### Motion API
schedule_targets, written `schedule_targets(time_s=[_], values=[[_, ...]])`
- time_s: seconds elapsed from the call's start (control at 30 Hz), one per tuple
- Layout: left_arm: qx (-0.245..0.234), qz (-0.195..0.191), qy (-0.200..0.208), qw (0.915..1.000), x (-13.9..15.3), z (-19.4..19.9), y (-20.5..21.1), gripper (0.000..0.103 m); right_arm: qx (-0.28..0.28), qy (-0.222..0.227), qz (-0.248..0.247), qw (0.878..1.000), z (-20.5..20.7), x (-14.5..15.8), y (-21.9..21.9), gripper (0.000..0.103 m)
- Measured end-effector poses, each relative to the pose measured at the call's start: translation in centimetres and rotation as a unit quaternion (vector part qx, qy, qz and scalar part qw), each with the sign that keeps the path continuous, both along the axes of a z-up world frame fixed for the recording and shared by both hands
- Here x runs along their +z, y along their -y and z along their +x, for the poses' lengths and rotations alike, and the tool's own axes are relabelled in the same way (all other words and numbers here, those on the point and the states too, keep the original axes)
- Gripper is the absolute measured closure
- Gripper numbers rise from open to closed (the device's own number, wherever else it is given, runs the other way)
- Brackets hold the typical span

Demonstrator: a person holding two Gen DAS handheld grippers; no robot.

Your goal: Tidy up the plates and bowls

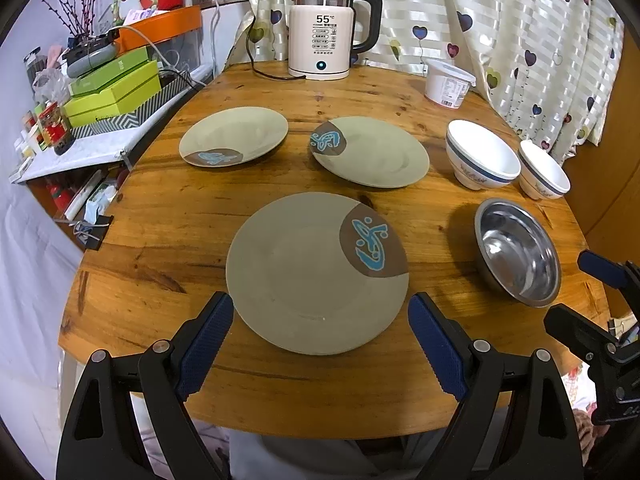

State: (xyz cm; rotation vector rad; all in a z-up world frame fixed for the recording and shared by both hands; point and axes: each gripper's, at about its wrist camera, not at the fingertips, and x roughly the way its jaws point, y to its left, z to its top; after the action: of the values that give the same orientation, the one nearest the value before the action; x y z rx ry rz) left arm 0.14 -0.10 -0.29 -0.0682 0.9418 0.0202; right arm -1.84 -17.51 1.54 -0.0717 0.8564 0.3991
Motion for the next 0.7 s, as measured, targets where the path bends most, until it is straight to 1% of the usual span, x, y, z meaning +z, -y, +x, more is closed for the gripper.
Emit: schedule_targets(time_s=[0.17,0.7], values=[[0.000,-0.012,0.000,0.9999,-0.02,0.13,-0.38,0.014,0.003,-0.002,-0.001,1.000,0.23,0.00,-0.23,0.000],[-0.004,-0.016,-0.002,0.9999,0.05,0.52,-0.66,0.014,0.013,-0.008,0.005,1.000,0.79,-0.09,-0.74,0.002]])
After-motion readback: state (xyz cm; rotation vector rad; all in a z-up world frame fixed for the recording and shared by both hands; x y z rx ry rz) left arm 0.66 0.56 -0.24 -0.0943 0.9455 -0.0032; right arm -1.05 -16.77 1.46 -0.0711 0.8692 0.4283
